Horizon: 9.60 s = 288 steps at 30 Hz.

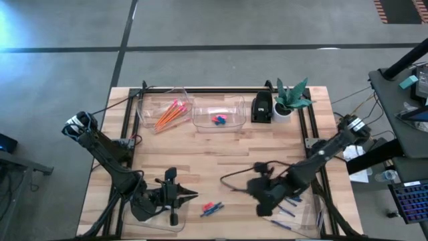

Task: Sort crayons/erasers/pens/pencils in bins
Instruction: Put the dark blue crayon into the bottom right transparent bin, then put the orange eraser into the top right transparent bin

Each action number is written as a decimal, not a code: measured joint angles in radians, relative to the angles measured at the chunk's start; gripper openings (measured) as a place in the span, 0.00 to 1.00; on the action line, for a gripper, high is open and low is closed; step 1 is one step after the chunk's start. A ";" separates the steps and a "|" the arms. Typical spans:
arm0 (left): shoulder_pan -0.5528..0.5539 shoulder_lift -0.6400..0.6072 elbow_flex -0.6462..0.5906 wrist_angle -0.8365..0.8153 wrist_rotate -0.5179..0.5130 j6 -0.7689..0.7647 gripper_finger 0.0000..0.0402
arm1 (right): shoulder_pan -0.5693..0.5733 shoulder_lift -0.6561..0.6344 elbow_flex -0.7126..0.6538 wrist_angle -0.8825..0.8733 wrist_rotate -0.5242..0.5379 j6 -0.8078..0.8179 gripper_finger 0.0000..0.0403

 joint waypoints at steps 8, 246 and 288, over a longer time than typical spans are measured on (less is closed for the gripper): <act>0.004 0.000 -0.019 0.000 0.000 0.000 0.04 | 0.214 -0.083 -0.029 -0.229 0.052 0.490 0.04; 0.529 0.219 0.338 -0.498 0.399 0.241 0.03 | 0.276 -0.061 -0.126 -0.331 0.346 0.573 0.33; 1.135 0.503 0.303 -0.403 0.578 0.018 0.05 | 0.276 -0.061 -0.209 -0.298 0.370 0.601 0.33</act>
